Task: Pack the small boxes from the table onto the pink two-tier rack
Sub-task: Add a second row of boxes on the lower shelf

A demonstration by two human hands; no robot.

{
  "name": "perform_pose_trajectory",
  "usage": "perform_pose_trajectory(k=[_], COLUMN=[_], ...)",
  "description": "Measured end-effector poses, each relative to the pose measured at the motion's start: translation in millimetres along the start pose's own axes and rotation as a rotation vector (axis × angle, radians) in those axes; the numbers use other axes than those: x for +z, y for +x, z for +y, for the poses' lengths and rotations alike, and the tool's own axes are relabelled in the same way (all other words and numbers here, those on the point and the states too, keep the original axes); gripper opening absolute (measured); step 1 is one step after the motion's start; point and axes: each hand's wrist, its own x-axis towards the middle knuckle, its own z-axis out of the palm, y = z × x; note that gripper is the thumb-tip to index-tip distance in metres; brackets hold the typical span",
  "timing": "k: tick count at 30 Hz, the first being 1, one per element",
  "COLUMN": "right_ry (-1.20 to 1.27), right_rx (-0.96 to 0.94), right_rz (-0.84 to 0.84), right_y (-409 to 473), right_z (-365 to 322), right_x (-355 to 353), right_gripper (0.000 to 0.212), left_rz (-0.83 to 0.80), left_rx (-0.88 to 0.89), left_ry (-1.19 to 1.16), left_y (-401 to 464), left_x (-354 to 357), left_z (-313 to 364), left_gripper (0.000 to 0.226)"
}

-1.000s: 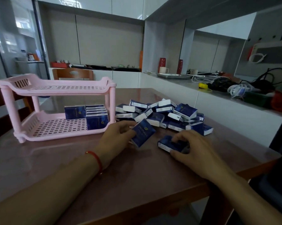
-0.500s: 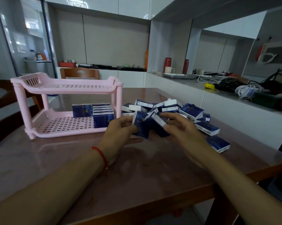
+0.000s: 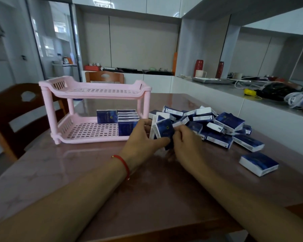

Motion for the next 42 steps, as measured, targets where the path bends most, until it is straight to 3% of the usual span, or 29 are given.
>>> perform_pose_trajectory(k=[3, 6, 9, 15, 26, 30, 34, 38, 42], right_ry=[-0.081, 0.103, 0.120, 0.040, 0.064, 0.121, 0.138, 0.015, -0.064], right_rx=[-0.034, -0.134, -0.242, -0.144, -0.189, -0.230, -0.252, -0.402, -0.438], right_rz=[0.017, -0.057, -0.218, -0.321, -0.220, -0.237, -0.291, -0.070, 0.069], right_y=[-1, -2, -3, 5, 4, 3, 4, 19, 27], right_z=[4, 4, 3, 21, 13, -5, -30, -41, -30], right_x=[-11, -18, -18, -23, -14, -8, 10, 26, 38], right_gripper=[0.014, 0.041, 0.048, 0.046, 0.035, 0.034, 0.047, 0.023, 0.016], left_rz=[0.012, -0.086, -0.206, -0.340, -0.356, -0.268, -0.150, 0.067, 0.175], left_rx=[0.079, 0.223, 0.310, 0.271, 0.227, 0.243, 0.205, 0.113, 0.060], left_ry=[0.226, 0.484, 0.618, 0.750, 0.697, 0.697, 0.723, 0.787, 0.866], left_y=[5, 6, 4, 12, 13, 1, -8, 1, 23], left_x=[-11, -22, -27, -38, -47, -62, -107, -153, -161], left_z=[1, 7, 9, -6, -5, 7, 20, 15, 7], left_gripper=[0.044, 0.041, 0.049, 0.063, 0.057, 0.052, 0.043, 0.048, 0.050])
